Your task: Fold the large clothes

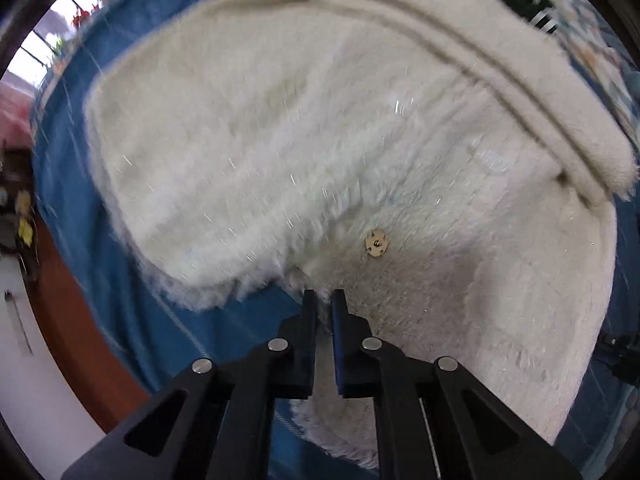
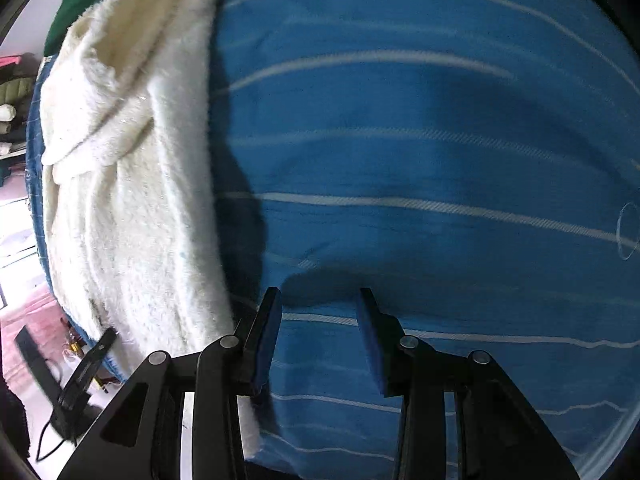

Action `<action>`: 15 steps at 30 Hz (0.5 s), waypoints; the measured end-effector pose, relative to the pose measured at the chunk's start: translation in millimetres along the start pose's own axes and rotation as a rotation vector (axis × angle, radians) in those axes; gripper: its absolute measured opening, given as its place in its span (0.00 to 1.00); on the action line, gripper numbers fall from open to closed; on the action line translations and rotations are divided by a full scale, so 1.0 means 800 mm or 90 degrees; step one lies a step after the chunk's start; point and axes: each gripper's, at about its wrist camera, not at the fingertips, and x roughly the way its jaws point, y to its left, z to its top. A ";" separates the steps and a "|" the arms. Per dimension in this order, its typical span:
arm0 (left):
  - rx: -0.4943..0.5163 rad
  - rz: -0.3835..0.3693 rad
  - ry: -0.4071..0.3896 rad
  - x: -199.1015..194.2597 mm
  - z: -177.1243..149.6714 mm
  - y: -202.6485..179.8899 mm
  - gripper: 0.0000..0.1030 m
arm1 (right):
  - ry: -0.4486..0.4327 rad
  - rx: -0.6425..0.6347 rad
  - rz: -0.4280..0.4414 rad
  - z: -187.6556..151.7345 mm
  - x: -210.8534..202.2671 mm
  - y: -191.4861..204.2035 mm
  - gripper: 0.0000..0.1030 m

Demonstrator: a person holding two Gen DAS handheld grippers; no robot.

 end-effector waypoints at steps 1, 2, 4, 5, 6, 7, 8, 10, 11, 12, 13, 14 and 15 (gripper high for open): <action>-0.004 0.005 -0.013 -0.005 0.002 0.007 0.04 | -0.004 0.001 -0.001 0.006 0.001 0.002 0.39; -0.010 0.004 -0.026 -0.009 0.006 0.018 0.04 | -0.009 0.001 0.002 0.008 -0.002 0.002 0.39; -0.009 0.006 -0.039 -0.010 0.014 0.032 0.04 | -0.012 -0.003 0.007 0.009 -0.005 0.012 0.39; -0.003 0.015 -0.040 -0.006 0.017 0.037 0.04 | -0.011 -0.005 0.009 0.009 -0.007 0.013 0.39; 0.005 0.018 -0.037 0.001 0.021 0.041 0.04 | -0.009 -0.010 0.013 0.010 -0.009 0.014 0.39; 0.013 0.016 -0.023 0.013 0.024 0.044 0.04 | -0.007 -0.015 0.015 0.013 -0.011 0.014 0.39; 0.016 0.025 -0.008 0.022 0.024 0.046 0.04 | -0.004 -0.020 0.021 0.016 -0.014 0.016 0.39; 0.013 0.035 0.012 0.033 0.027 0.053 0.06 | -0.006 -0.025 0.048 0.020 -0.020 0.029 0.39; 0.007 0.033 0.013 0.032 0.025 0.060 0.08 | -0.013 -0.029 0.070 0.022 -0.026 0.034 0.39; -0.001 0.024 0.007 0.027 0.024 0.067 0.08 | -0.022 -0.035 0.097 0.025 -0.032 0.041 0.40; -0.006 0.032 -0.001 0.019 0.018 0.077 0.08 | -0.033 -0.044 0.117 0.028 -0.038 0.046 0.40; -0.007 0.049 -0.013 0.011 0.017 0.084 0.09 | -0.043 -0.051 0.133 0.031 -0.042 0.050 0.42; -0.009 0.064 -0.027 0.003 0.017 0.089 0.11 | -0.053 -0.061 0.149 0.033 -0.045 0.055 0.43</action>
